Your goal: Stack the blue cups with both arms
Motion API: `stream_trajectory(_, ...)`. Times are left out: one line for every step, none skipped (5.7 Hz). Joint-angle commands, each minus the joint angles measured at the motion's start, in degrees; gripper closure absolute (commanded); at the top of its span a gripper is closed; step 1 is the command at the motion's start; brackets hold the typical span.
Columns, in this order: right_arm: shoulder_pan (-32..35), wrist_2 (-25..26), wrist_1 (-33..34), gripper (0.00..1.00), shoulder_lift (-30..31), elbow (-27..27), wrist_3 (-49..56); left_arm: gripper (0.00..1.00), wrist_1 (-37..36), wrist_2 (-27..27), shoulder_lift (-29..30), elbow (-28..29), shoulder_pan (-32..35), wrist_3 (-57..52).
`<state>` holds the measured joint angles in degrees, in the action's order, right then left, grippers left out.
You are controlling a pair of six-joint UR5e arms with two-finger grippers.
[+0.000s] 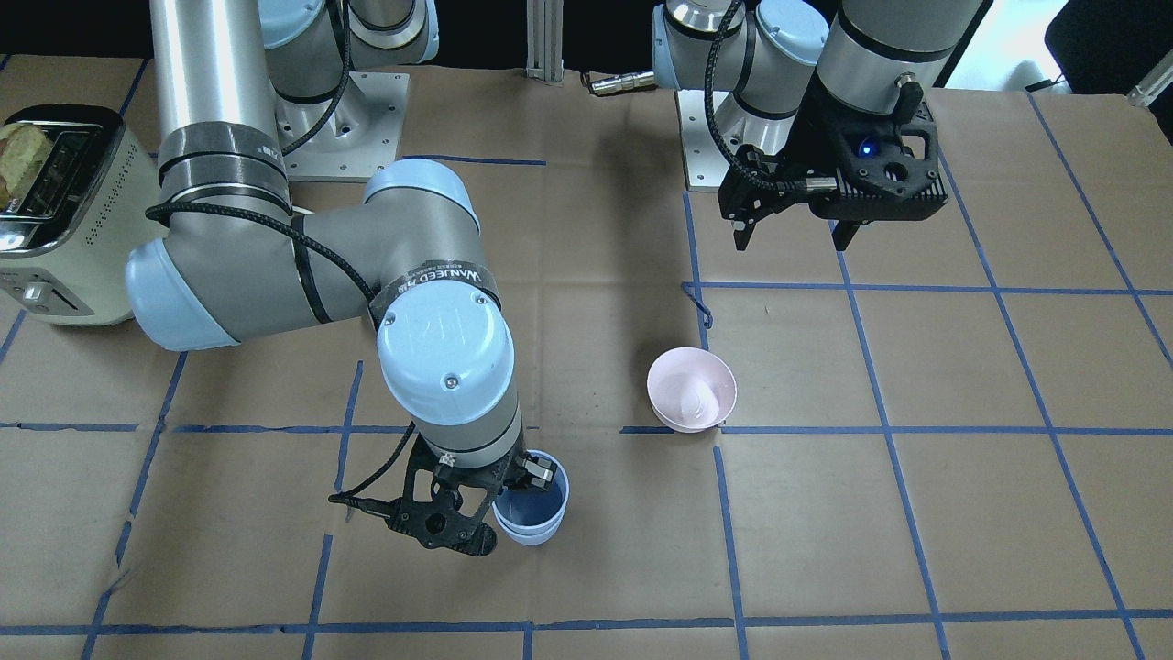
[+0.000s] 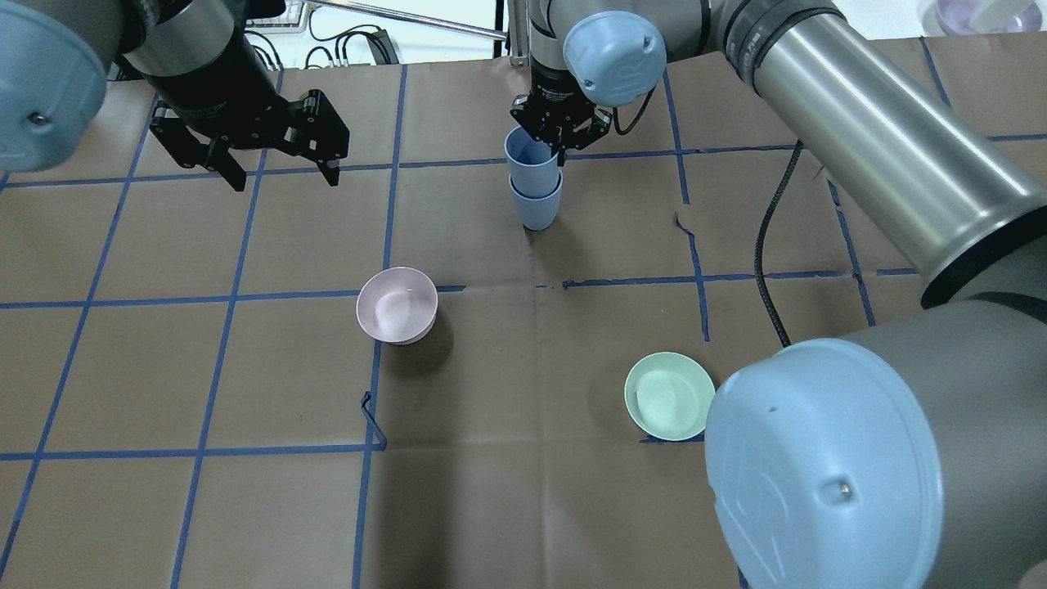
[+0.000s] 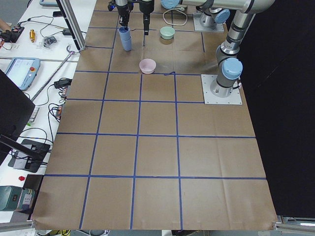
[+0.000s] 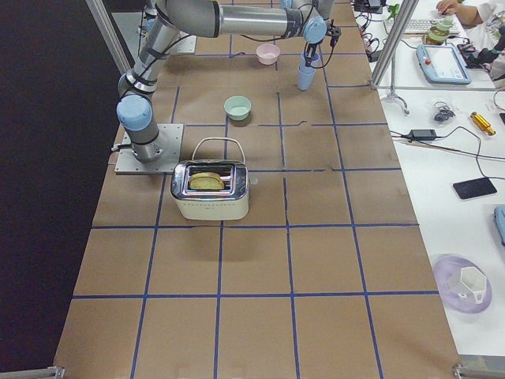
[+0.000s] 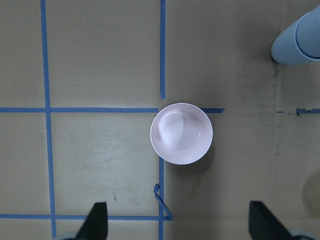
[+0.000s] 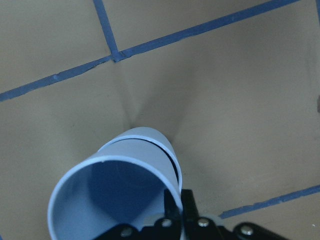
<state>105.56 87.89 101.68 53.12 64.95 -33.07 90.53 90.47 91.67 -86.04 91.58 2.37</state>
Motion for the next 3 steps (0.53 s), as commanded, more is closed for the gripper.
stream_trajectory(-0.2, -0.2, 0.9, 0.00, 0.3, -0.7, -0.1, 0.01, 0.0, 0.1, 0.0, 0.0, 0.0, 0.0)
stream_trajectory(-0.7, 0.0, -0.2, 0.00, 1.5, -2.4, -0.1, 0.01, 0.0, 0.0, 0.0, 0.0, 0.0, 0.0)
stream_trajectory(-1.1, -0.1, -3.7, 0.00, 4.9, -2.6, 0.4, 0.01, 0.1, 0.0, 0.0, 0.0, 0.1, 0.0)
